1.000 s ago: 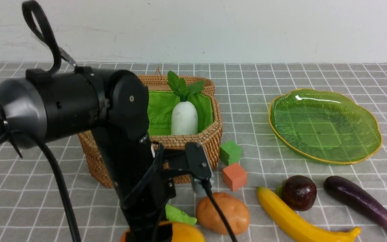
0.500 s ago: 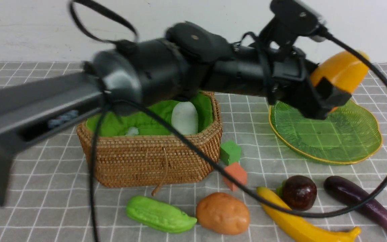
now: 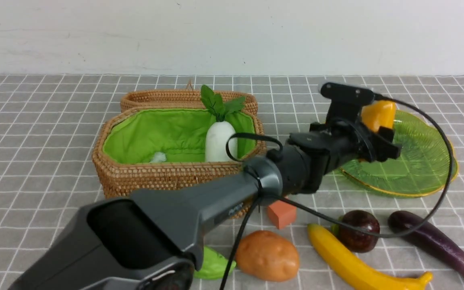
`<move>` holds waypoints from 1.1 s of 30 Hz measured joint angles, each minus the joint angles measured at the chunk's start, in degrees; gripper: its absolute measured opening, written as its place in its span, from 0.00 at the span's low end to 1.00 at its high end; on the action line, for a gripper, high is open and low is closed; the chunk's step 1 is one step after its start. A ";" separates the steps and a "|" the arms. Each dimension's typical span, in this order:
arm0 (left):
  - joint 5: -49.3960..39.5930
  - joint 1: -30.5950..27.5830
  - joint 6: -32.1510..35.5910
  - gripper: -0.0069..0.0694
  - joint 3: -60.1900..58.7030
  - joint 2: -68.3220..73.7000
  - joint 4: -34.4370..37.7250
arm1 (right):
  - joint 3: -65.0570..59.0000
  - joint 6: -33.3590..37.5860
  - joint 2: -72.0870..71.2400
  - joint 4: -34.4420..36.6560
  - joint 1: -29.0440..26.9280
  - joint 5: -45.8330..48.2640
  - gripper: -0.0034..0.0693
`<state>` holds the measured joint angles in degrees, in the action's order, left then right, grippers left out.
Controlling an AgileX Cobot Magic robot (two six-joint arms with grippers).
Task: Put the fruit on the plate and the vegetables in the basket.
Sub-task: Grab the mango with your left arm and place it on the right plate, then take a chayote with your left arm and place it on the basket on the left.
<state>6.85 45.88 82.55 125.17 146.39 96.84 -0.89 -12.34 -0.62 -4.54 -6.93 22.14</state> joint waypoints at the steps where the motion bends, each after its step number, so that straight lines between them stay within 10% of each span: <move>1: 0.27 0.25 0.00 0.83 0.05 0.13 0.27 | 0.00 0.00 0.00 0.00 0.00 0.00 0.38; 17: 2.80 0.79 2.35 0.94 0.51 -1.52 1.66 | 0.00 0.00 0.00 0.00 0.00 0.00 0.38; 23: 1.49 1.07 7.86 0.80 0.45 -2.16 2.53 | 0.00 0.00 0.00 0.00 0.00 0.00 0.38; 33: -5.80 2.00 8.60 0.20 -1.36 -12.77 2.72 | 0.00 0.00 0.00 0.00 0.00 0.00 0.38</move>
<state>1.05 47.88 91.15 123.81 133.61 99.56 -0.89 -12.34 -0.62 -4.54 -6.93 22.14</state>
